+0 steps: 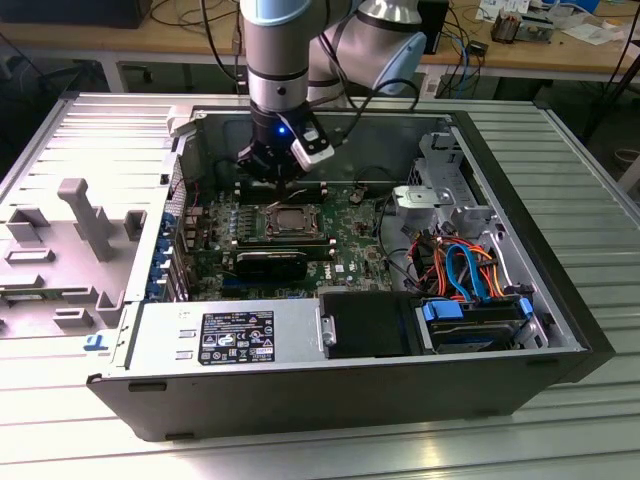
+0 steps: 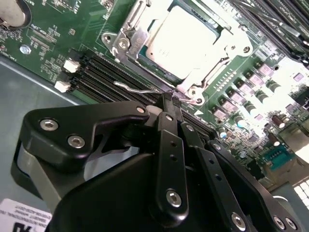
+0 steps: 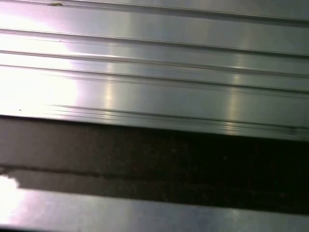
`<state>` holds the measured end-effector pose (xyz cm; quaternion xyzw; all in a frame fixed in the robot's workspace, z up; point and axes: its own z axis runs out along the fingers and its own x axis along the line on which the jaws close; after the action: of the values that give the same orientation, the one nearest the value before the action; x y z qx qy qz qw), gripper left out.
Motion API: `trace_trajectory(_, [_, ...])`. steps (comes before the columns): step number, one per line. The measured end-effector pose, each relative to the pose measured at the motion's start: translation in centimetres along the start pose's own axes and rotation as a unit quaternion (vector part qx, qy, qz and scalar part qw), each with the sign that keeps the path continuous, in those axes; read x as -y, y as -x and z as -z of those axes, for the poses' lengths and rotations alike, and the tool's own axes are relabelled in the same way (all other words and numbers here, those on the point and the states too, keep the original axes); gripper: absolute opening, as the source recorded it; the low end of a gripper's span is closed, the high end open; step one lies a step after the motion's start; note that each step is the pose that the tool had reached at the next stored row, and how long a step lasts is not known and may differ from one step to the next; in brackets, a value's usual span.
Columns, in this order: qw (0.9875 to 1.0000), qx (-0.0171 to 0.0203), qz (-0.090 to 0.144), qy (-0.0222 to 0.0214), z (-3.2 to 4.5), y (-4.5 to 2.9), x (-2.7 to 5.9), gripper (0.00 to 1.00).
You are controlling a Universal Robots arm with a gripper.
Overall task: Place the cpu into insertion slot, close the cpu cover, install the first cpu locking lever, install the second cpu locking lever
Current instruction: 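Install the first cpu locking lever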
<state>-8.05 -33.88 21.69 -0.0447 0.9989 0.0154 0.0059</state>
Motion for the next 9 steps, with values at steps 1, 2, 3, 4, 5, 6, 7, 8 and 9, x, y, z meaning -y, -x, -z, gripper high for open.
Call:
trace_trajectory(1, [1.0,0.0,0.0,0.0,-0.04,0.12,0.01,0.11])
trace_trajectory(2, [1.0,0.0,0.0,-0.0001,-0.08,0.22,0.02,0.11])
trace_trajectory(3, [1.0,0.0,0.0,-0.0001,-0.13,0.34,0.03,0.11])
trace_trajectory(4, [1.0,0.0,0.001,-0.0002,-0.2,0.59,0.06,0.11])
trace_trajectory(5, [1.0,0.0,0.001,-0.0001,-0.24,0.71,0.07,0.11])
trace_trajectory(6, [1.0,-0.0001,0.001,-0.0002,-0.28,0.86,0.08,0.11])
trace_trajectory(7, [1.0,0.0,0.001,-0.0001,-0.34,1.03,0.1,0.11])
trace_trajectory(8, [1.0,0.0,0.001,-0.0001,-0.4,1.18,0.12,0.11])
trace_trajectory(9, [1.0,0.0,0.001,-0.0001,-0.51,1.42,0.14,0.11])
